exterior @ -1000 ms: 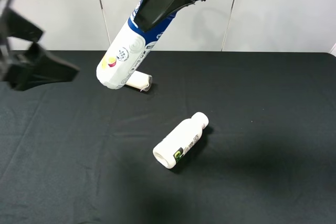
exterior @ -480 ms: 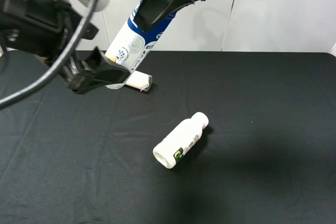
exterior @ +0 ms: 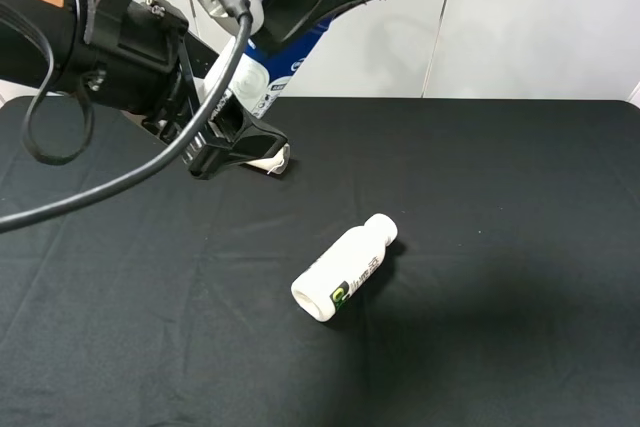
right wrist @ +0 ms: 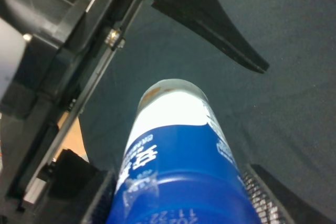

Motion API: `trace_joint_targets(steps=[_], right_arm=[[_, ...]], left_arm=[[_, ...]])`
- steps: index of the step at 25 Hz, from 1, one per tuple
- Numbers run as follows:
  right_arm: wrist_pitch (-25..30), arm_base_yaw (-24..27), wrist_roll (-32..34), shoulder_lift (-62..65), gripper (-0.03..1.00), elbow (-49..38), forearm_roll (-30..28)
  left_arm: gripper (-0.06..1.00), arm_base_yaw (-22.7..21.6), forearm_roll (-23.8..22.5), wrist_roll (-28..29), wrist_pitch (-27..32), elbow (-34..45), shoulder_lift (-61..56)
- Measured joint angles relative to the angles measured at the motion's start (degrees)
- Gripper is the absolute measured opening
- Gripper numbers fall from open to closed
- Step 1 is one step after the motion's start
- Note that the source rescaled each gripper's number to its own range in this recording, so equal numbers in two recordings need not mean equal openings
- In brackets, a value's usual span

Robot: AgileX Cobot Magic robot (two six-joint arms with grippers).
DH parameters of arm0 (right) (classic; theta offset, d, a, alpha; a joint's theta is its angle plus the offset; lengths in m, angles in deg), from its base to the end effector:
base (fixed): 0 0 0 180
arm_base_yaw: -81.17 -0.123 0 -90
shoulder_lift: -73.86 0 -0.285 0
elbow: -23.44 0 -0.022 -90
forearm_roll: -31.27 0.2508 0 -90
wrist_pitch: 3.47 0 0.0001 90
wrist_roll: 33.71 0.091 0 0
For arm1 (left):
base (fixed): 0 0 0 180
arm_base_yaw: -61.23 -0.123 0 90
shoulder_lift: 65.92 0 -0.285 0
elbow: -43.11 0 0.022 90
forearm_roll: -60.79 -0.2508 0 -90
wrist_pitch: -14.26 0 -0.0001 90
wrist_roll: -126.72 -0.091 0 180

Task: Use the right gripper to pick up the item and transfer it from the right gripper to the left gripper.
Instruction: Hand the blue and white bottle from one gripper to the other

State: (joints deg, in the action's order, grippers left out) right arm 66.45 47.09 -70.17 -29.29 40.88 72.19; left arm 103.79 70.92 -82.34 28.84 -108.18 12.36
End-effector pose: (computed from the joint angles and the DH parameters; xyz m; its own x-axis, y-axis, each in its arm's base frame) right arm 0.2578 0.2421 0.3791 -0.4366 -0.6191 -0.6527 -0.8995 0.2865 0.3298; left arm 0.1932 -0.1829 0.3024 -0.1299 0.5664 -0.8138 0.7906 0.5545 0.2598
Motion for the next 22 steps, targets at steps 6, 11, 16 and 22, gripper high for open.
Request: trace_joint_targets(steps=[6,11,16,22], right_arm=[[0.0,0.0,0.0,0.0,0.04,0.0,0.8],[0.0,0.0,0.0,0.0,0.04,0.0,1.6],[0.0,0.0,0.0,0.0,0.04,0.0,1.8],[0.0,0.0,0.0,0.0,0.04,0.0,2.2]], left_arm=[[0.93,0.0,0.1,0.0,-0.5,0.0,0.0],[0.86,0.0,0.1,0.0,-2.7,1.0,0.0],[0.81,0.0,0.1,0.0,-3.2,2.4,0.1],[0.58,0.0,0.1,0.0,-3.8,2.5,0.2]])
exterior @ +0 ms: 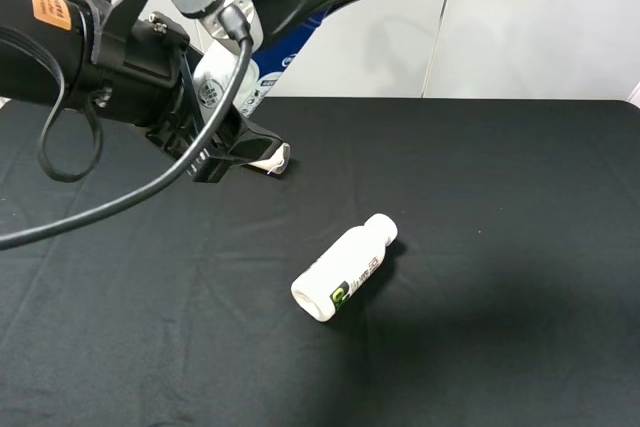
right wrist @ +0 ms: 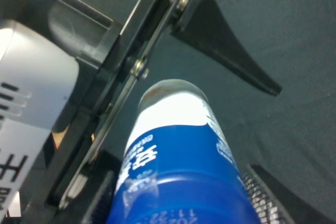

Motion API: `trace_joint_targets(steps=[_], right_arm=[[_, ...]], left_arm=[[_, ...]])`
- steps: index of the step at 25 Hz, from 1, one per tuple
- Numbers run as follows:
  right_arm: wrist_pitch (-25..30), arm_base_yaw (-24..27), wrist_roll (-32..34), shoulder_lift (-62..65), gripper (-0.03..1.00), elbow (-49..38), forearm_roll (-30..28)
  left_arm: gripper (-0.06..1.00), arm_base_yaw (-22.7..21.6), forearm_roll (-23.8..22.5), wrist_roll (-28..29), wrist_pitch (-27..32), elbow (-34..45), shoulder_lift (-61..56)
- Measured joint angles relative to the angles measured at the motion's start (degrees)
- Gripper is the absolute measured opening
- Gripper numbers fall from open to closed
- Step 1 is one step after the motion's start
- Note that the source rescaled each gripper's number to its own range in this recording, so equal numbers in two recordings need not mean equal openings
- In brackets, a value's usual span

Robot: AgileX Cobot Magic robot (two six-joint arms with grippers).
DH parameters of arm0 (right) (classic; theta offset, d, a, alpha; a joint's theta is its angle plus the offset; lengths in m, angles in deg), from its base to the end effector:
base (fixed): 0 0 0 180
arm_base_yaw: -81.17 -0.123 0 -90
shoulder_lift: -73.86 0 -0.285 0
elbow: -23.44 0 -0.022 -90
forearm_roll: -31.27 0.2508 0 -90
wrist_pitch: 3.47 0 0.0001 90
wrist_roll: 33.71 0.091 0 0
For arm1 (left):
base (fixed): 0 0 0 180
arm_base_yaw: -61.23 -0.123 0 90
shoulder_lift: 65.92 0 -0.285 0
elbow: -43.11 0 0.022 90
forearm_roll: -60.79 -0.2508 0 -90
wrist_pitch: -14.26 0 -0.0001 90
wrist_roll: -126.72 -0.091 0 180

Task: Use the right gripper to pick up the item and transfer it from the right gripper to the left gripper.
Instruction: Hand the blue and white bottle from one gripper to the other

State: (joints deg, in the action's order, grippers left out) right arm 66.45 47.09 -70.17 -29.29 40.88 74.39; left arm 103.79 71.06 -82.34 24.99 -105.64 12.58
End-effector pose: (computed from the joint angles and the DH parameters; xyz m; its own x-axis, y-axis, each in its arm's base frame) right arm 0.2563 0.2440 0.3813 -0.4489 -0.5996 -0.6626 -0.8929 0.2731 0.3579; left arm 0.1932 -0.1816 0.2922 -0.1250 0.5558 -0.8219 0.7801 0.5669 0.2647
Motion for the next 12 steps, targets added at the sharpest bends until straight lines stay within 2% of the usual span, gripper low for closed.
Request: trace_joint_targets(steps=[1,2,3,4,12], right_arm=[[0.0,0.0,0.0,0.0,0.04,0.0,0.0],[-0.2,0.0,0.0,0.0,0.04,0.0,0.0],[-0.7,0.0,0.0,0.0,0.04,0.0,0.4],[-0.7,0.0,0.0,0.0,0.04,0.0,0.5],[-0.7,0.0,0.0,0.0,0.04,0.0,0.4]], left_arm=[[0.42,0.0,0.0,0.0,0.0,0.0,0.0],[0.19,0.0,0.1,0.0,0.1,0.0,0.0],[0.00,0.1,-0.2,-0.6,0.0,0.1,0.0],[0.04,0.3,-0.2,-0.9,0.0,0.2,0.1],[0.04,0.3,-0.2,-1.0,-0.2,0.2,0.1]])
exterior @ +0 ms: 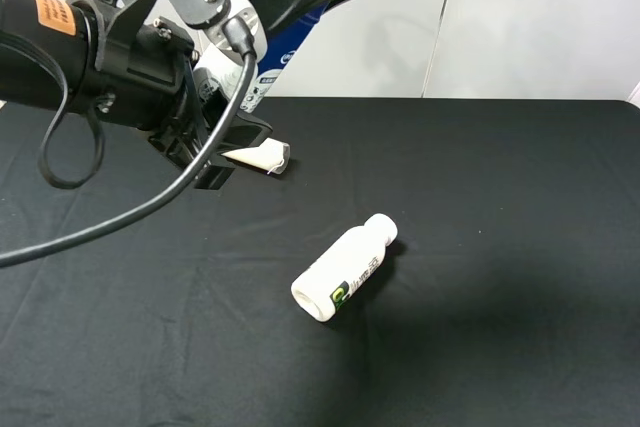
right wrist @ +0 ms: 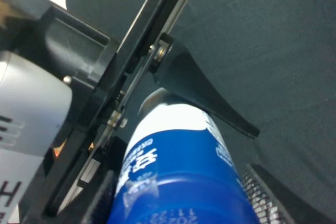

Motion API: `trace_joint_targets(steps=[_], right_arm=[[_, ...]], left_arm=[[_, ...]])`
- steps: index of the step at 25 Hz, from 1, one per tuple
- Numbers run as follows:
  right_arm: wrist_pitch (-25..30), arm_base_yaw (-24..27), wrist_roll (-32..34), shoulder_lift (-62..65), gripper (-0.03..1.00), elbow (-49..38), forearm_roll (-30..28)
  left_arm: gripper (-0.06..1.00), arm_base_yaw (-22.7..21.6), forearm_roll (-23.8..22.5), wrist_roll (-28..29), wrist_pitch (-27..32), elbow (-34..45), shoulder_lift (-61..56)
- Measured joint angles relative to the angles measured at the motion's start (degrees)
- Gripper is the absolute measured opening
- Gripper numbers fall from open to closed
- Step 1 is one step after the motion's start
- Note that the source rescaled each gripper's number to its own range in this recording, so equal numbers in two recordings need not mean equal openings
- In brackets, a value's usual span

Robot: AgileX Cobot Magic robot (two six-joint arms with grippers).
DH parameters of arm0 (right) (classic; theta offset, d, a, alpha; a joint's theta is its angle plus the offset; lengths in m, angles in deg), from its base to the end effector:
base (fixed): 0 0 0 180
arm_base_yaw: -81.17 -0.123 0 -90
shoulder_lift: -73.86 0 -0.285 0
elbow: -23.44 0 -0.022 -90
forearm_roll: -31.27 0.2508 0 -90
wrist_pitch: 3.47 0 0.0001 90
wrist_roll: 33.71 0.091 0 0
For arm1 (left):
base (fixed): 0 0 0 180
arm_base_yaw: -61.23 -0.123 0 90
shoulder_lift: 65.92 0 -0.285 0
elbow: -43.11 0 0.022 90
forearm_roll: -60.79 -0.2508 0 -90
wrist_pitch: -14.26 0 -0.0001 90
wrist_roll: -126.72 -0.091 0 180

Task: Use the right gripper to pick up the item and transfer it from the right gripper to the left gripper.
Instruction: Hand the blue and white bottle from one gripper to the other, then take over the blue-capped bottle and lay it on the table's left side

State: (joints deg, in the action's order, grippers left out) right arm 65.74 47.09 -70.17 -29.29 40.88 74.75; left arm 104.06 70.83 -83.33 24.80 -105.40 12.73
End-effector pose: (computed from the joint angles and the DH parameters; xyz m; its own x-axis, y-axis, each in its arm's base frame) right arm 0.2571 0.2446 0.3821 -0.4513 -0.5888 -0.6706 -0.8920 0.2764 0.3577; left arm 0.1925 -0.1825 0.2904 -0.1083 0.5705 -0.8142 0.7852 0.5514 0.2819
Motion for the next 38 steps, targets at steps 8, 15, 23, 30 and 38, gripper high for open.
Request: trace_joint_targets(steps=[8,15,23,30,38], right_arm=[[0.1,0.0,1.8,0.4,0.82,0.0,-4.7],[-0.2,0.0,2.6,0.5,1.00,0.0,-6.8],[0.4,0.0,3.5,0.7,1.00,4.8,-9.2],[0.5,0.0,9.9,1.6,1.00,7.6,-19.2],[0.5,0.0,11.5,6.6,1.00,6.7,-21.8]], left_arm=[[0.03,-0.1,0.1,0.2,0.4,0.1,0.3],[0.03,-0.1,0.1,0.2,0.5,0.1,0.3],[0.03,-0.1,0.1,0.2,0.5,0.1,0.3],[0.03,-0.1,0.1,0.2,0.5,0.1,0.3],[0.03,-0.1,0.1,0.2,0.5,0.1,0.3]])
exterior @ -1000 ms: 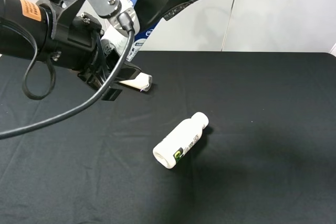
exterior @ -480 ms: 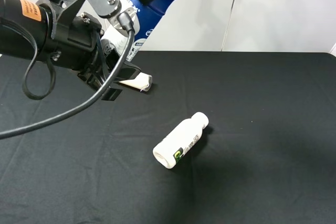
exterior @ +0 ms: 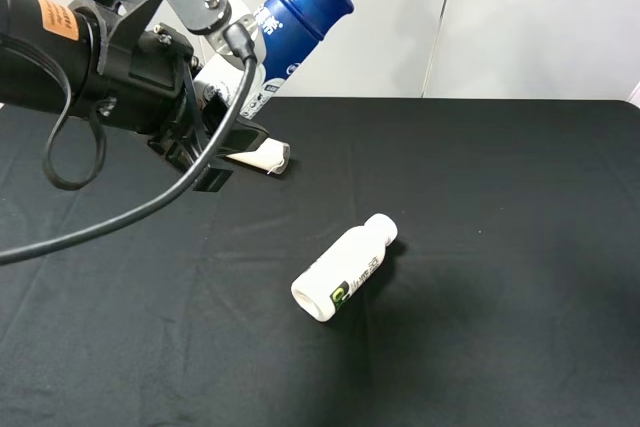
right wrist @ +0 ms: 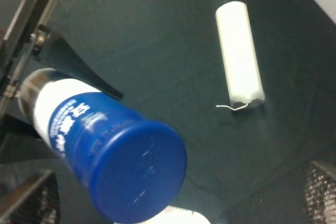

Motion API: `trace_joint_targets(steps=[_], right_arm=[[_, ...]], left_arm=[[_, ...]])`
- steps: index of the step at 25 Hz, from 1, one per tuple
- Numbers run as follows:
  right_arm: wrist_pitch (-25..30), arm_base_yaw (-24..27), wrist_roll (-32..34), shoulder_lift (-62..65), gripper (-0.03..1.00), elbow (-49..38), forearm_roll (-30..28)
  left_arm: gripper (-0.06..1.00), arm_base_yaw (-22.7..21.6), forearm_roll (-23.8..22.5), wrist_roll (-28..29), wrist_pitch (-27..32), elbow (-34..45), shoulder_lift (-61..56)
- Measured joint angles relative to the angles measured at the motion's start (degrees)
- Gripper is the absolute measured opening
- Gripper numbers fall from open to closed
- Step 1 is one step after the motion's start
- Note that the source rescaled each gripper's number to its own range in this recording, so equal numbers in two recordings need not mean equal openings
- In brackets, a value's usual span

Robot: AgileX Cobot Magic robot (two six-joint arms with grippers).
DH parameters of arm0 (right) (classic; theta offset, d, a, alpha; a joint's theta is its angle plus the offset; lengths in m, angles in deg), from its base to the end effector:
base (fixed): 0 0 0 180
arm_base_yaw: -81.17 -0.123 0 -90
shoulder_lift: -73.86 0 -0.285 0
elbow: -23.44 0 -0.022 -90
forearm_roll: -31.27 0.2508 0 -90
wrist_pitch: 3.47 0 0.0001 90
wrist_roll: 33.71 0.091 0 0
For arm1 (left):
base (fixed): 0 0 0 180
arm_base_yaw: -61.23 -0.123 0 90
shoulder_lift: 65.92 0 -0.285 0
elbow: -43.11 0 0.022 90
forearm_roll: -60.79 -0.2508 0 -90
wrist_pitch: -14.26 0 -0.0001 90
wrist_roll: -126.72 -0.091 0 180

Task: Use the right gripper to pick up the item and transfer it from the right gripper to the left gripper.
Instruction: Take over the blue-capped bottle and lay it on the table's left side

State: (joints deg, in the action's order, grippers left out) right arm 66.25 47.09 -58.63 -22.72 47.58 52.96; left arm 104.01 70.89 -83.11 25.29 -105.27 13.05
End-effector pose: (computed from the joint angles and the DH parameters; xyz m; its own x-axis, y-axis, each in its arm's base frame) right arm 0.2466 0.2049 0.4366 -0.4056 -0.6068 -0.6836 -0.8644 0.4978 0.0709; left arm 0.1928 -0.1826 0.2876 -0.1217 0.5764 -0.8080 0.7884 0.5507 0.2741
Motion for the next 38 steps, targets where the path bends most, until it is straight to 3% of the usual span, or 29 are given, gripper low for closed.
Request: trace_joint_targets(steps=[7,17,23,38], right_arm=[[0.0,0.0,1.5,5.0,1.00,-1.1,-3.2],[0.1,0.0,8.2,17.2,1.00,-11.4,-15.4],[0.1,0.0,12.8,27.3,1.00,-21.7,-18.6],[0.1,0.0,21.3,56.5,1.00,-51.0,-19.3]], left_arm=[[0.03,0.0,0.0,0.0,0.0,0.0,0.0],[0.03,0.0,0.0,0.0,0.0,0.0,0.0],[0.03,0.0,0.0,0.1,0.0,0.0,0.0],[0.03,0.0,0.1,0.2,-0.1,0.0,0.0]])
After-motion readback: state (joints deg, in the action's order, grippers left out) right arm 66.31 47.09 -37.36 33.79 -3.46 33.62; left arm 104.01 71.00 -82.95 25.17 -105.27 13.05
